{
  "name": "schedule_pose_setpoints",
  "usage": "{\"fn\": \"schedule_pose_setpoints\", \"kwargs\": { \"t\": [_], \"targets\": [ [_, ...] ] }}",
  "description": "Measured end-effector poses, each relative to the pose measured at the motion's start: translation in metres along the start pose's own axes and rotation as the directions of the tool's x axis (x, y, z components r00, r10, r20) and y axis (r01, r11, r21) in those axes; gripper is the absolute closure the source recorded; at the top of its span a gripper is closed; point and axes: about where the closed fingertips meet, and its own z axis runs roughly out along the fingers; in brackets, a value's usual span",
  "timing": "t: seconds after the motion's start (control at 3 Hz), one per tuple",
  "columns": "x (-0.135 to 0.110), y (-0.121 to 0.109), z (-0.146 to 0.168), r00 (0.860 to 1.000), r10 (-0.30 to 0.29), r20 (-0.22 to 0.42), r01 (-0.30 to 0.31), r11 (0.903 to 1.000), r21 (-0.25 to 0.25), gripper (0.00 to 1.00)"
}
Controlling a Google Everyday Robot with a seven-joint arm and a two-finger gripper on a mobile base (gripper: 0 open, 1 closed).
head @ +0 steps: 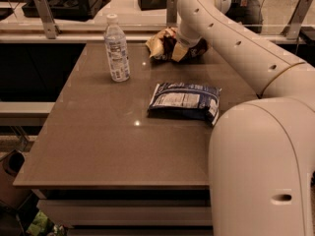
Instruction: Pick brown chip bag
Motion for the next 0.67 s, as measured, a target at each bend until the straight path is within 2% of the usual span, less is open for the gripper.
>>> {"fn": "schedule_pose_setpoints", "kwargs": {
  "t": [0.33, 0.67],
  "targets": [
    [0.0006, 0.0020, 0.0027, 1.000, -0.001, -0.002, 0.001, 1.0000, -0.004, 0.87],
    [0.0008, 0.0035, 0.0047, 1.000, -0.002, -0.004, 0.002, 1.0000, -0.007, 1.00]
  ]
}}
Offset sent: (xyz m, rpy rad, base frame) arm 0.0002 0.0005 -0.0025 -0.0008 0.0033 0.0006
